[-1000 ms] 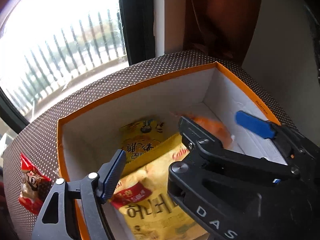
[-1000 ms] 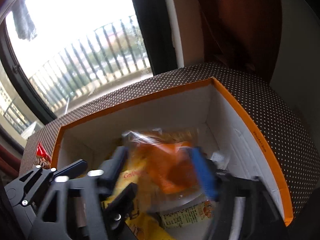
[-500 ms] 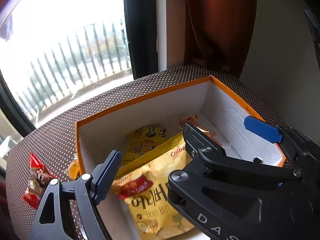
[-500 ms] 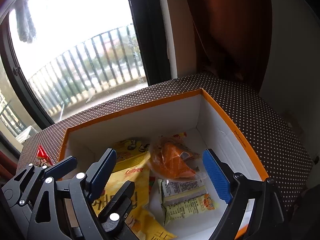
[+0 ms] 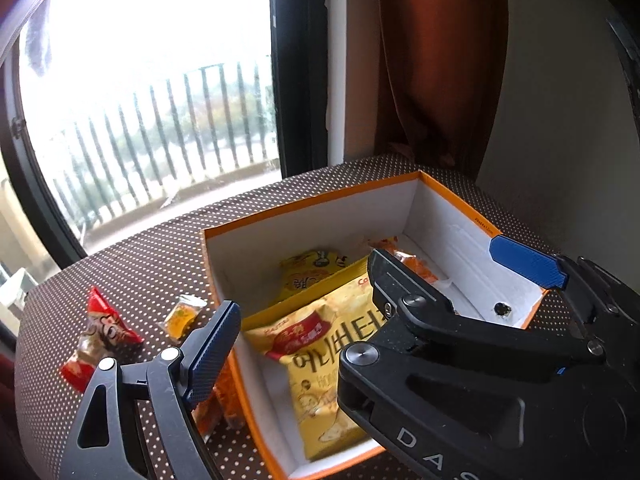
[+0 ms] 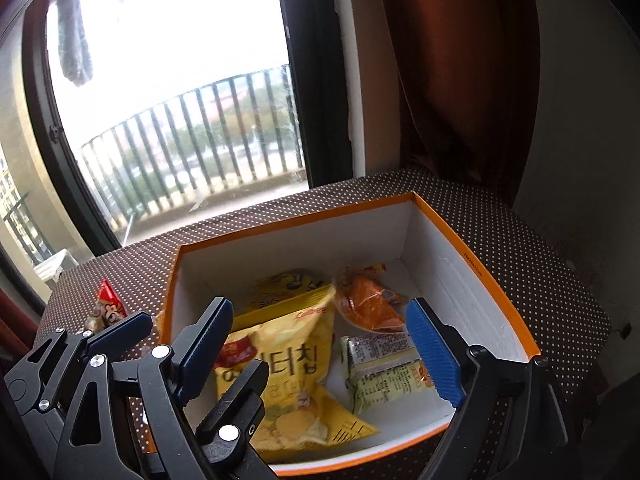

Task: Organize snacks
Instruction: 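Withdraw both open tools from the box toward the remaining snacks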

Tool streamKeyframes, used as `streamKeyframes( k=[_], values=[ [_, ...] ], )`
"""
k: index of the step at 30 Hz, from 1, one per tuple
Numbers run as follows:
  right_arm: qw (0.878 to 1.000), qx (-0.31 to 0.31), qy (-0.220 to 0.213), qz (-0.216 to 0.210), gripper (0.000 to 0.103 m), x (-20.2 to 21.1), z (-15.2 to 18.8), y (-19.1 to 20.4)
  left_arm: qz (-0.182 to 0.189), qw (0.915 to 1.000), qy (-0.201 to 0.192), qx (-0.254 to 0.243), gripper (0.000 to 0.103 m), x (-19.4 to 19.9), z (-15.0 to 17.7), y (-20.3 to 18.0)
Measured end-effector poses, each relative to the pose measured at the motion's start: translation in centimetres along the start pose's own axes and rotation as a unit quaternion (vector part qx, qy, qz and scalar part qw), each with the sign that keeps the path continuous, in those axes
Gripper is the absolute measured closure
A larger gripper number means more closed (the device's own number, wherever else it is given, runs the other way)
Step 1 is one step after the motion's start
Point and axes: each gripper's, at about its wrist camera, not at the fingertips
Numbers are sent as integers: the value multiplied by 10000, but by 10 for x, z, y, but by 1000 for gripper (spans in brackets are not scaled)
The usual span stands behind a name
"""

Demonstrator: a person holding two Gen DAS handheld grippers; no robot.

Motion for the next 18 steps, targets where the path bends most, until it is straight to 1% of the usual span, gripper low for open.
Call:
streamKeyframes(
  k=[6, 11, 18],
  values=[
    [9995, 197, -217, -101, 13, 16, 7, 22, -132, 9994, -318, 84, 16, 27, 13, 15],
    [9983, 358, -443, -109, 13, 27, 14, 43, -238, 9983, -509, 144, 15, 42, 25, 28],
    [9965, 536, -601, -236, 11, 35, 26, 70, -421, 9961, -717, 284, 14, 57, 41, 45]
  ],
)
Point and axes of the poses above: each gripper's, at about its wrist camera, not at the fingertips, and x roughly against the way its jaws point, y to its left, z to its underside, and after that the axes turned 9 degrees about -z, right-handed
